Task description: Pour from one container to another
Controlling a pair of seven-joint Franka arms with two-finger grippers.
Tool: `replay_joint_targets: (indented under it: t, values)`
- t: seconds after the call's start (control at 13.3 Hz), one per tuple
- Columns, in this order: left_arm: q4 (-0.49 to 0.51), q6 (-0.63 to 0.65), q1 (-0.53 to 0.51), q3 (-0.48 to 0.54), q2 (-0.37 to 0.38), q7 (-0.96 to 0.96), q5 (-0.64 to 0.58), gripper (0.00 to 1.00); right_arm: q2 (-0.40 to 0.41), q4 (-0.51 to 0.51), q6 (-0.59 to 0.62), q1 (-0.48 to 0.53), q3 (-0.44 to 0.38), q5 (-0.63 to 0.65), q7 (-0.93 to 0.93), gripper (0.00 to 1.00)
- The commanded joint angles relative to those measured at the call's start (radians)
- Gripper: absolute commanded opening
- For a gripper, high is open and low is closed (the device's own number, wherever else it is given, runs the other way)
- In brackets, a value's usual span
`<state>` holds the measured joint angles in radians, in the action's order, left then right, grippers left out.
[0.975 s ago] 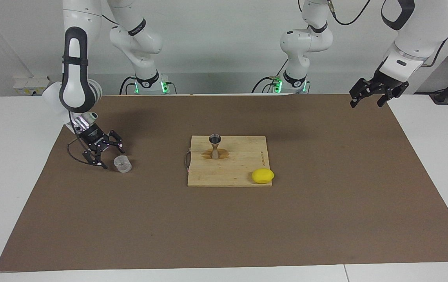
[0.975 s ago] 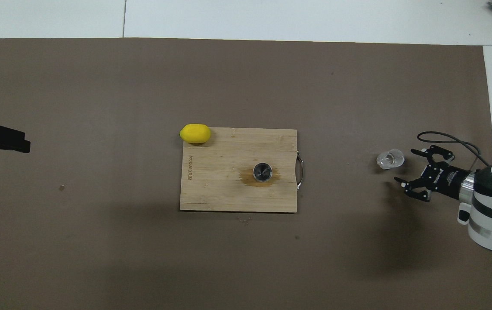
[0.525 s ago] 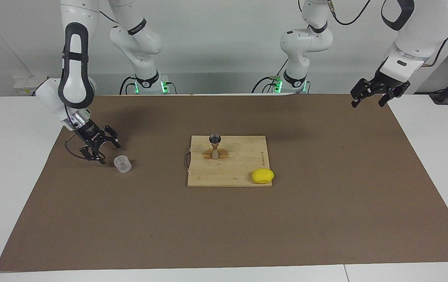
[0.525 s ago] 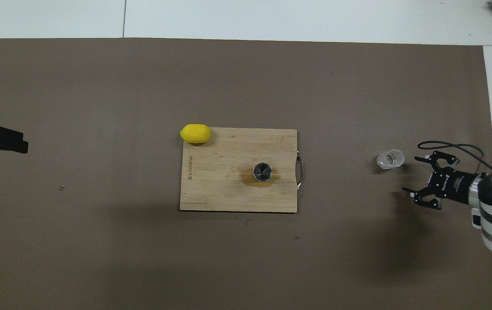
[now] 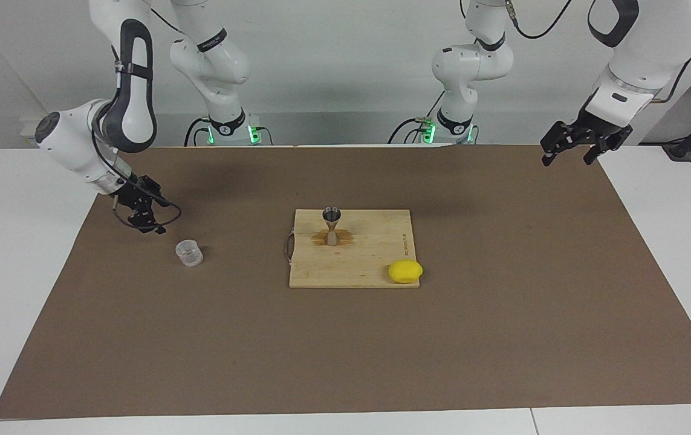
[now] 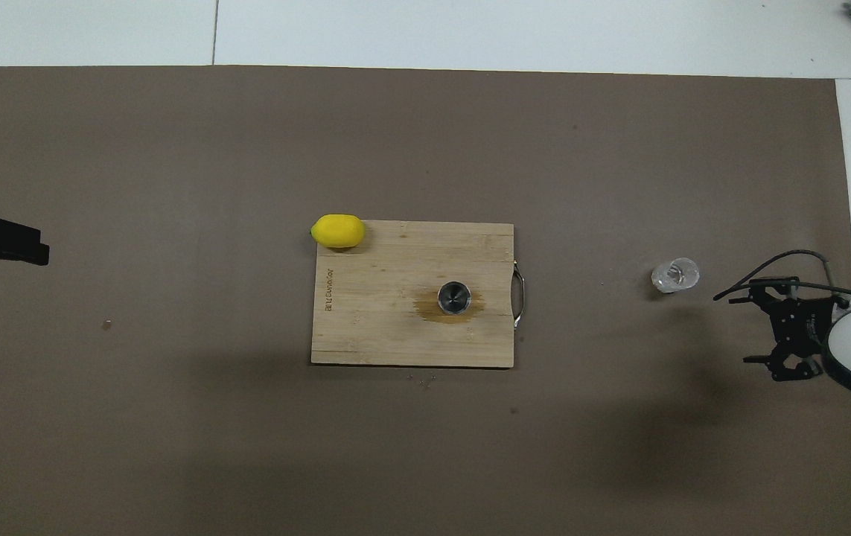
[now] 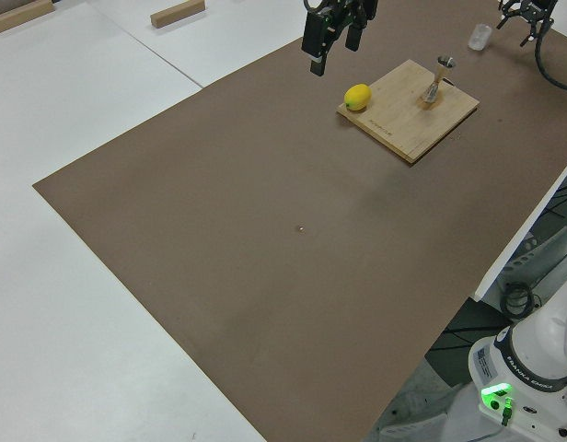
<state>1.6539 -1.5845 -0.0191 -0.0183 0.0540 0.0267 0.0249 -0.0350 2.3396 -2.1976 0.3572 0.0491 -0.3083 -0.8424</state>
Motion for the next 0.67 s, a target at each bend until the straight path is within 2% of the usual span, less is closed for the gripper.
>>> replay_joint_targets:
  t: [0.0,0.3,0.38,0.6]
  values:
    - [0.014,-0.003,0.008,0.001,0.015,-0.013,-0.019,1.00,-0.057,-0.017,0.018,-0.010,0.024,0.089,0.131,0.99]
    - [0.015,-0.006,0.004,0.001,0.015,-0.013,-0.019,1.00,-0.123,-0.034,0.096,-0.101,0.025,0.189,0.527,1.00]
    - [0.015,-0.008,0.007,0.001,0.015,-0.013,-0.019,1.00,-0.135,-0.051,0.126,-0.112,0.026,0.202,0.560,1.00]
    - [0.015,-0.006,0.007,0.001,0.015,-0.013,-0.019,1.00,-0.122,-0.204,0.280,-0.182,0.026,0.264,0.577,1.00]
